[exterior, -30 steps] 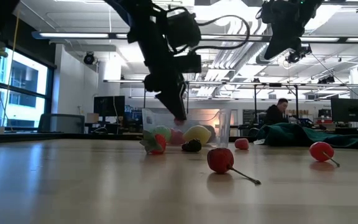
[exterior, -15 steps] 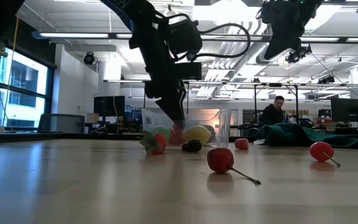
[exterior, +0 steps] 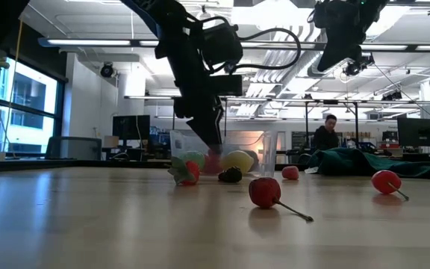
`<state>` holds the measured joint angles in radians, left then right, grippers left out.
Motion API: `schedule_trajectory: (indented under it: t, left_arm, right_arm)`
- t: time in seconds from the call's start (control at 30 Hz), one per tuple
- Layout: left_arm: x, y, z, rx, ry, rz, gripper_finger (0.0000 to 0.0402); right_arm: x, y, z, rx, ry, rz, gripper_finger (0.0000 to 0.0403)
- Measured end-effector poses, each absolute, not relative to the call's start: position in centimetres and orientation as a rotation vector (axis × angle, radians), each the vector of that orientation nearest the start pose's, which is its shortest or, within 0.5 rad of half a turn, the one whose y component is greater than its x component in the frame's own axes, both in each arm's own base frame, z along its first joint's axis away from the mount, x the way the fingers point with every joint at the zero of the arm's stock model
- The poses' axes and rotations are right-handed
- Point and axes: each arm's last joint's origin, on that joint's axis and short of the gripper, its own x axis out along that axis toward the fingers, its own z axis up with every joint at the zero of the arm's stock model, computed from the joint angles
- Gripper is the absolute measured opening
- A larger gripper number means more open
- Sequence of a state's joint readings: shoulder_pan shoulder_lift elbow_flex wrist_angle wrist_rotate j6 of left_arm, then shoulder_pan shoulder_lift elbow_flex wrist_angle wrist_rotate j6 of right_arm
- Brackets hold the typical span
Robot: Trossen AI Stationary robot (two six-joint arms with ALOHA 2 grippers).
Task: Pick and placing Produce into tupperware
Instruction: Put the red cherry into the transparent bin, then put the red strawberry into the transparent bin
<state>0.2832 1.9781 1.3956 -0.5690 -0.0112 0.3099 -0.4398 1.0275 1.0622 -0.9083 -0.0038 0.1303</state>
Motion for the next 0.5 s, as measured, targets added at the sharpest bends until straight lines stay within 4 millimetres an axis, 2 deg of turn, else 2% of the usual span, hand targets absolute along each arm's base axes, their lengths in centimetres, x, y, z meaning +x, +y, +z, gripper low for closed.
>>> schedule_trajectory:
  t: [0.2,0.37,0.5]
  left_arm:
    - [38.5,11.2,17.3,0.139,1.177,0.073,0.0172]
    - [38.5,11.2,17.4,0.140,1.170,0.077,0.0176]
    - [38.3,11.2,18.5,0.134,1.146,0.096,0.0177]
  right_arm:
    - [17.1,-8.0,32.4,0.314,0.832,-0.464,0.0000]
    - [17.0,-8.0,32.4,0.314,0.832,-0.464,0.0000]
    - [17.1,-8.0,32.4,0.314,0.833,-0.464,0.0000]
